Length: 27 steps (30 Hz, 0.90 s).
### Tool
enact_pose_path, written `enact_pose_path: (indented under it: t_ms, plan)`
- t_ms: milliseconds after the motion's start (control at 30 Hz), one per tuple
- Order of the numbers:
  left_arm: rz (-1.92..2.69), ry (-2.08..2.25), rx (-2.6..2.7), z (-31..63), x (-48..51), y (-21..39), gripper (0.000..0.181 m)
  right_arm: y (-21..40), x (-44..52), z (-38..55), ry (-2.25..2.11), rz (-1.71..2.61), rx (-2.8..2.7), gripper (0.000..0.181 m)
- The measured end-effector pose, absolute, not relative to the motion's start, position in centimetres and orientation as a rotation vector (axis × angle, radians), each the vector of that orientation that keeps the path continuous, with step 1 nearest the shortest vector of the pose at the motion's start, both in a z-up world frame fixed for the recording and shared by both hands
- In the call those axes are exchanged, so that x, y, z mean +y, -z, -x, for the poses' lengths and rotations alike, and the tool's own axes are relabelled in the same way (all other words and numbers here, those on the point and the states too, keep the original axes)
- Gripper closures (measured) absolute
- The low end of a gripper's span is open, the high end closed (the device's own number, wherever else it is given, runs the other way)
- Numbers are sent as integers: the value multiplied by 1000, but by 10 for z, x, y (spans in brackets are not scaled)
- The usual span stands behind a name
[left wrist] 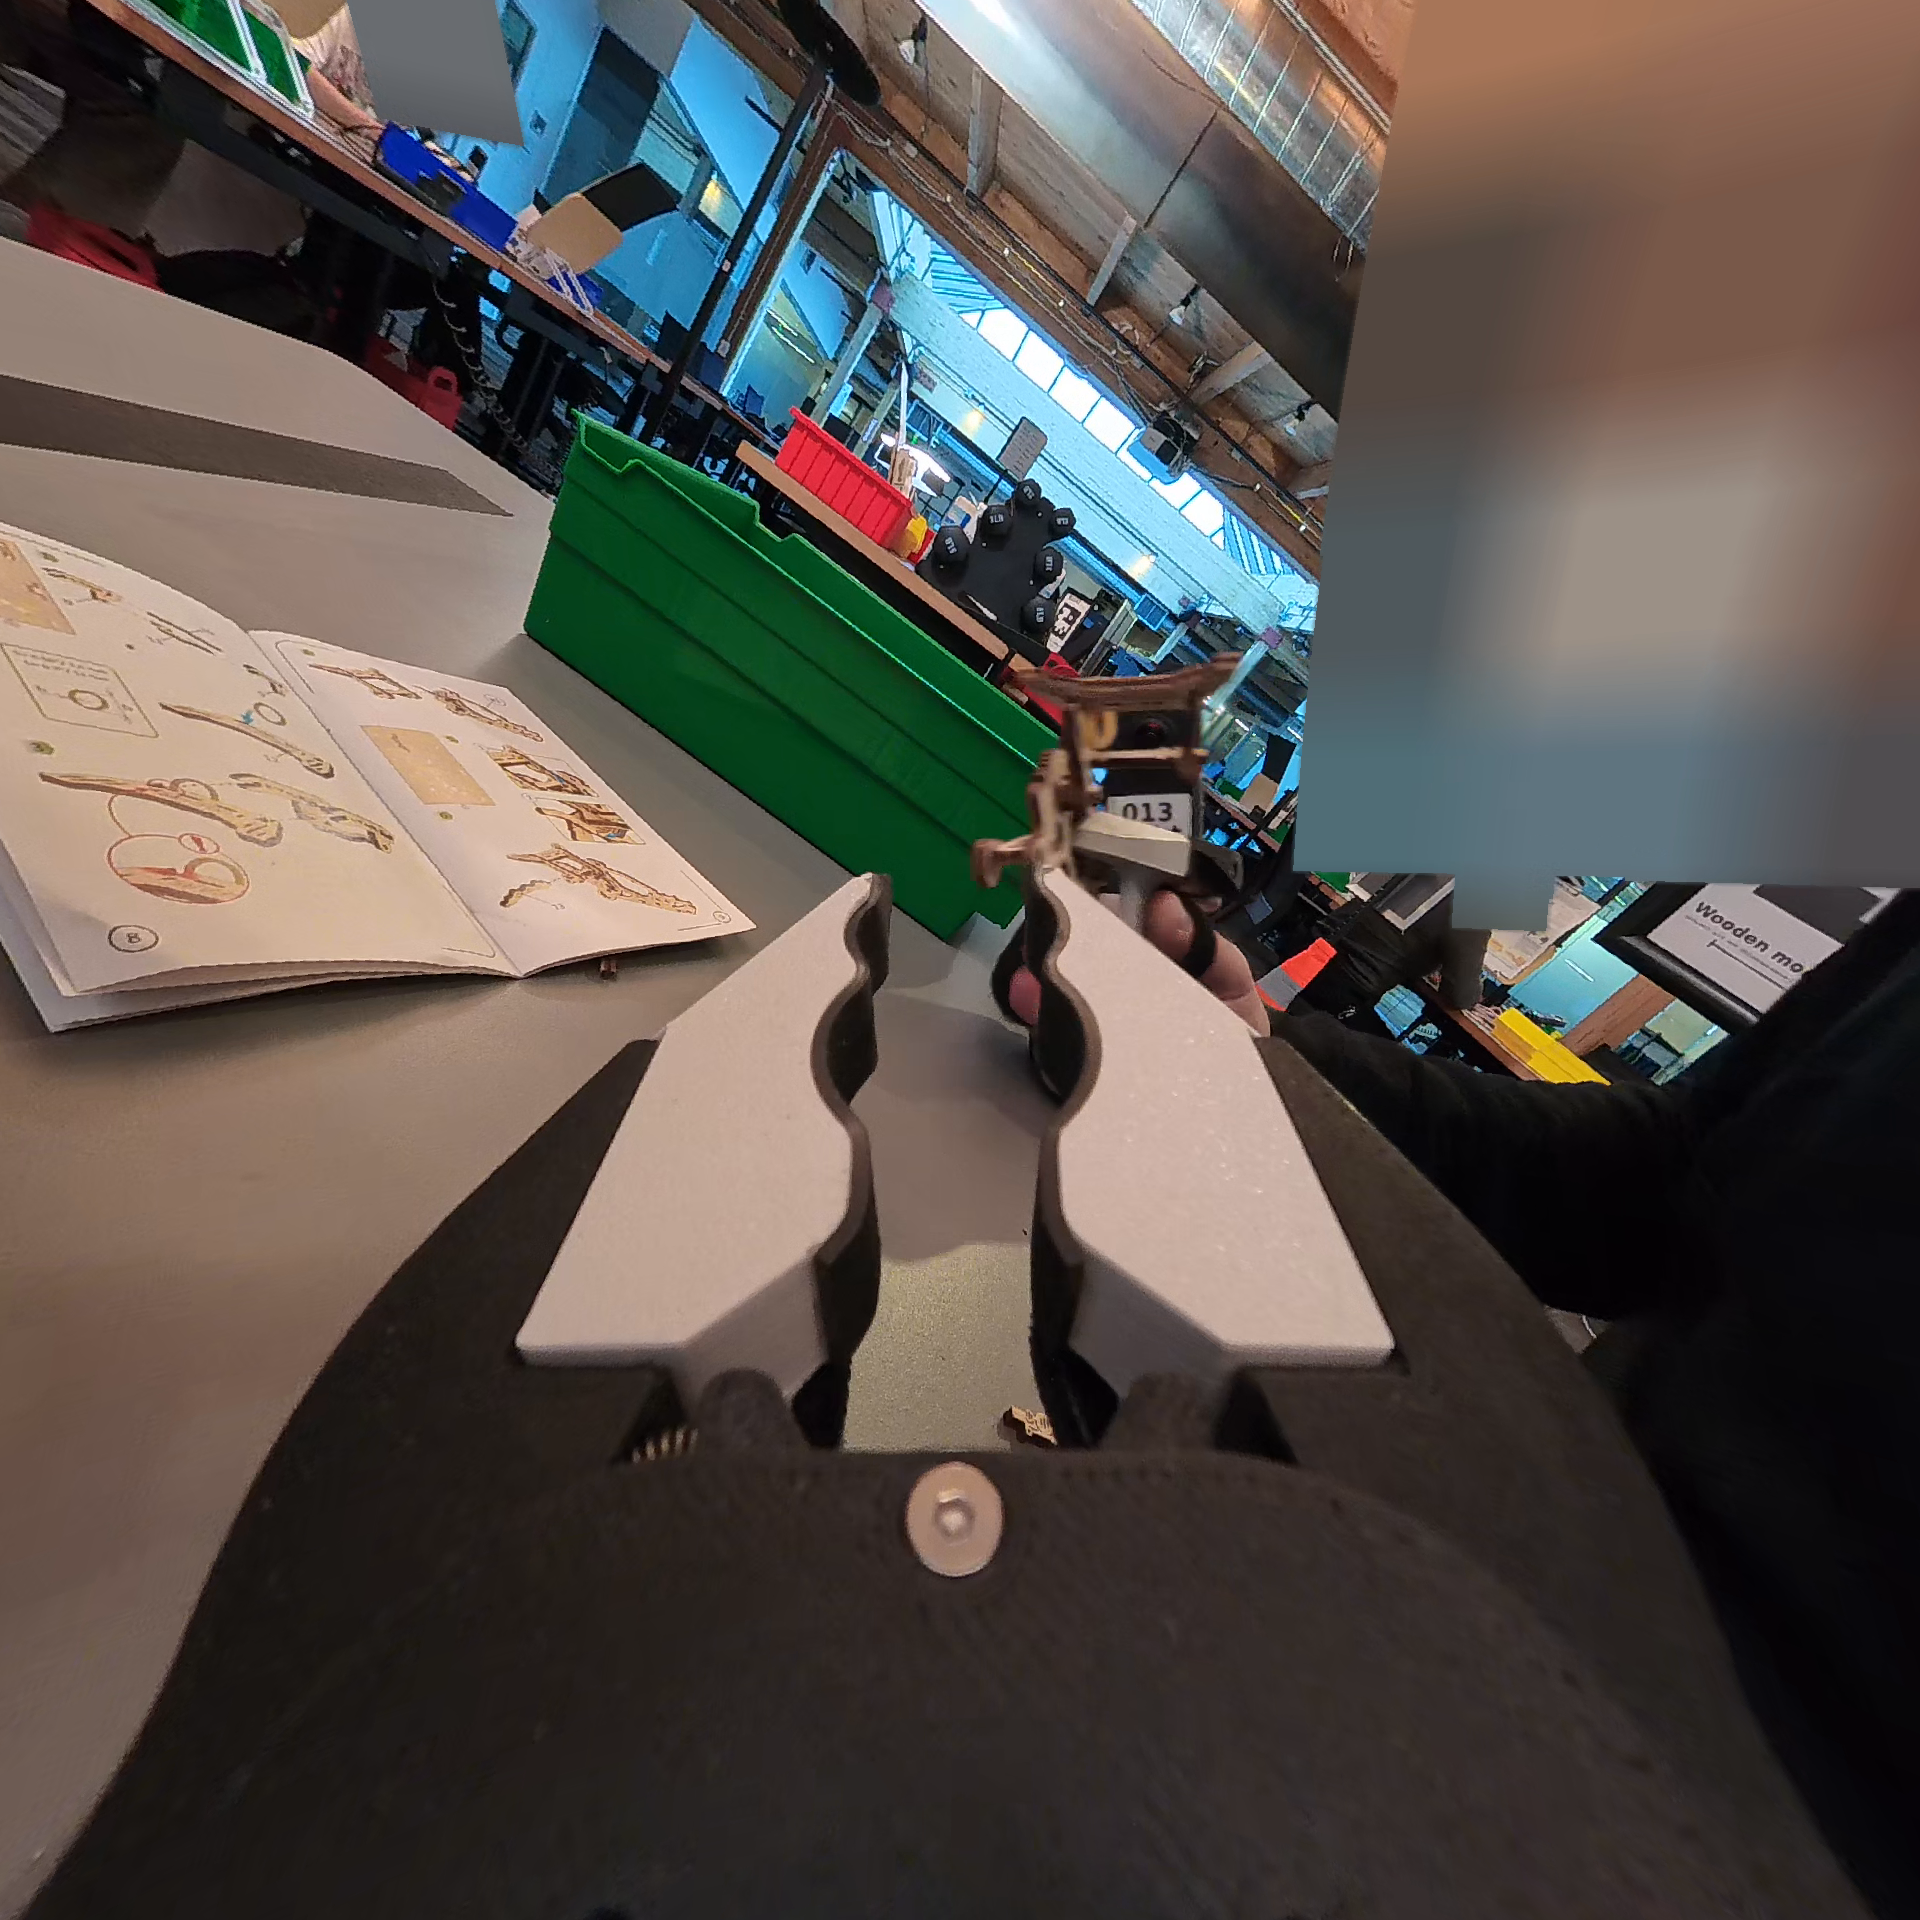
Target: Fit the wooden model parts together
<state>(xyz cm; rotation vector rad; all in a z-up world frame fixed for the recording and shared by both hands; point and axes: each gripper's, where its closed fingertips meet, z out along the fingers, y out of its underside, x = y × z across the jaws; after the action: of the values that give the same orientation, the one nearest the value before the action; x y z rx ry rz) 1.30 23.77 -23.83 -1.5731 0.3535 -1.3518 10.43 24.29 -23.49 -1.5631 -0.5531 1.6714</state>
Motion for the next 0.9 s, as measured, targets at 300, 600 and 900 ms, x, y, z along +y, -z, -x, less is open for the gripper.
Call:
enact_pose_path:
  t_ms: [300,600,900]
  plan:
    - [1573,1341,359,-13,237,238,158,254,260,-99,-1682,1744,-453,181]
    - [1587,1334,378,-18,234,240,158,256,260,-98,-1686,1760,-459,181]
    - [1598,1324,396,-24,232,242,157,256,255,-95,-1665,1755,-502,181]
